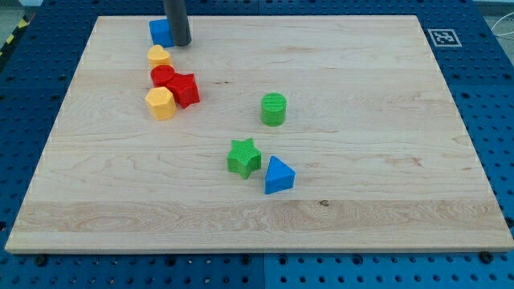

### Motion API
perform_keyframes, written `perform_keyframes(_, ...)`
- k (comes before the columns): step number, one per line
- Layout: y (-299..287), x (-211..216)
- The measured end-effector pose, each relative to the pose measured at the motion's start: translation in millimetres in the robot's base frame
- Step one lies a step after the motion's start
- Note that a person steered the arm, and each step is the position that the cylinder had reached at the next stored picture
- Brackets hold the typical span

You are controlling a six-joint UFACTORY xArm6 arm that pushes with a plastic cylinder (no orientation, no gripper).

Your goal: Move blue cube left a bit

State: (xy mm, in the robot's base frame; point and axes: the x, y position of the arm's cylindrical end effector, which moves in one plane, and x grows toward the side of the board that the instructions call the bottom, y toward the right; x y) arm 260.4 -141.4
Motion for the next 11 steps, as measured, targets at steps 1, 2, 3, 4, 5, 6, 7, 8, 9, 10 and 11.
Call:
perform_keyframes(1, -16.3, 0.0)
perform_keyframes(2, -31.2, 0.0)
perform_keyframes(3, -38.6, 0.0)
perform_keyframes(4, -19.4, 0.0)
perform_keyframes(5, 1.6, -7.4)
perform_keyframes(6, 1.3, -22.5)
perform_keyframes(7, -6.7, -25.5)
perform_keyframes(8, -19.1, -23.6)
perform_keyframes(9, -29.9, -19.5)
perform_keyframes(10, -39.9, -16.7)
perform_keyframes(11, -49.9, -15.4)
